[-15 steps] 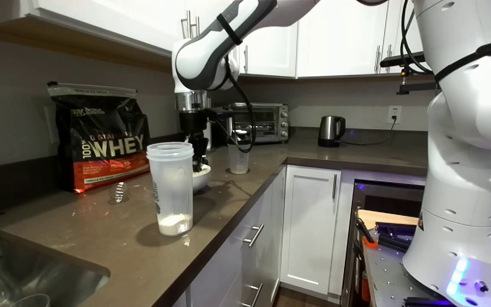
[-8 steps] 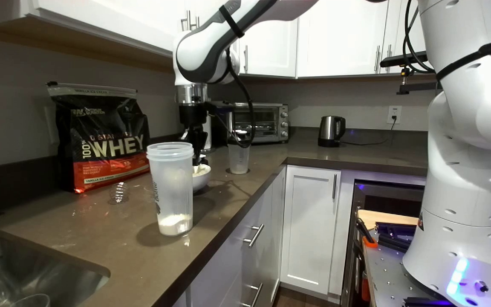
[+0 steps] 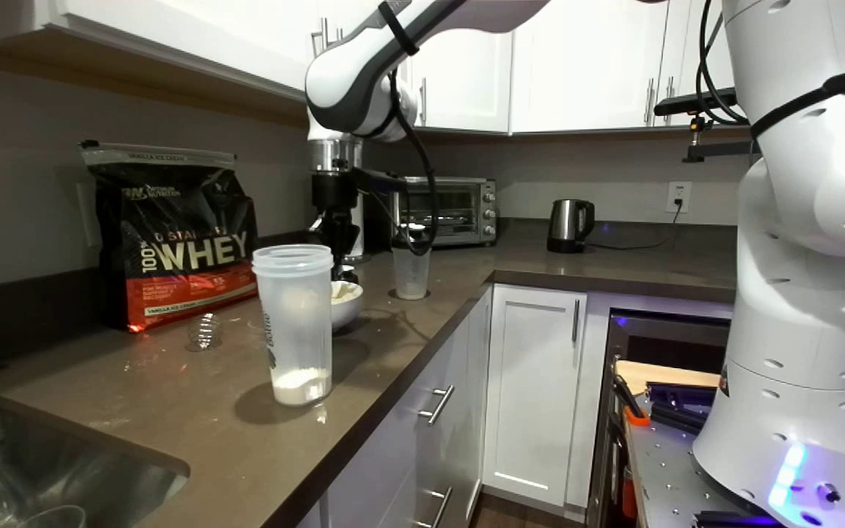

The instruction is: Take a scoop of whey from the bowl and put it in the shaker bottle

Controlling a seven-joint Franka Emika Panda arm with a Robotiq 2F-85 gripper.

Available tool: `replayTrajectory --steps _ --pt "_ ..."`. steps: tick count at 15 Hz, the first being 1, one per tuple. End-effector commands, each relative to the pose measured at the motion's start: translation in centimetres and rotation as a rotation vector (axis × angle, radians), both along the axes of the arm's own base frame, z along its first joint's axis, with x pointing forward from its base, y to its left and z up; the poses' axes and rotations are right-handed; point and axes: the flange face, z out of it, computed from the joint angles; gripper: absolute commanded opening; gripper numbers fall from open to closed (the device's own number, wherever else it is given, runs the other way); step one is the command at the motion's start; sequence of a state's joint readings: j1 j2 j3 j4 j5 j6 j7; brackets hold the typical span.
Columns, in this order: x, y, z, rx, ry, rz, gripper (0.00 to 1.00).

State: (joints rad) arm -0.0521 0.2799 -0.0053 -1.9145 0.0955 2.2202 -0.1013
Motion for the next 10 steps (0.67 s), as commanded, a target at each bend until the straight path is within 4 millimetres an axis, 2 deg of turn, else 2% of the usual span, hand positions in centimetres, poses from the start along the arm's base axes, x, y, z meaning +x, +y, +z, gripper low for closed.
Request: replayTrajectory --steps 1,6,10 --pt "-0.6 -0.8 0.7 0.075 -0.004 -0.014 0.01" --pt "-0.7 -1.5 1.7 0.105 -0.013 -0.031 0.01" --pt "-1.5 -1.8 3.6 0.117 -0.015 -0.025 0.01"
